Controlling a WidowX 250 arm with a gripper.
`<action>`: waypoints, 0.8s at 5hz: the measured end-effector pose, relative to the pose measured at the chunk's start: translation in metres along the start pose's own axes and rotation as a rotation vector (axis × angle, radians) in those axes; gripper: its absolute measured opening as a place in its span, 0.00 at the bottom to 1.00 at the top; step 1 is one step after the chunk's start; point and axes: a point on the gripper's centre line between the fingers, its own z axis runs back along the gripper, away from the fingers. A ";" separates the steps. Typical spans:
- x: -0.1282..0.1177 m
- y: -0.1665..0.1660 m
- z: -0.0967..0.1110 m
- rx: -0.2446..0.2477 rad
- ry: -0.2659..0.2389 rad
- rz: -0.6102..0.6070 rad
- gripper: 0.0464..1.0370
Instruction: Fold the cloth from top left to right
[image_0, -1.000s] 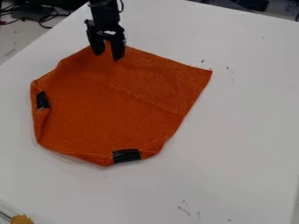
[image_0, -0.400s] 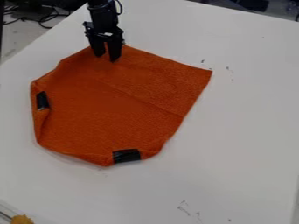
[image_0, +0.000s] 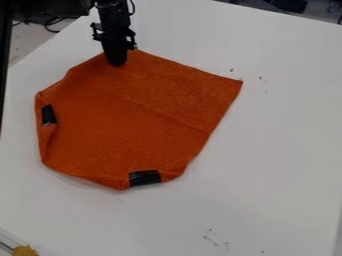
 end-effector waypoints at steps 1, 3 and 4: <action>0.001 -0.015 -0.003 0.089 0.067 -0.035 0.43; -0.003 -0.024 -0.005 0.086 0.076 -0.020 0.94; -0.003 -0.025 -0.005 0.090 0.066 -0.018 0.95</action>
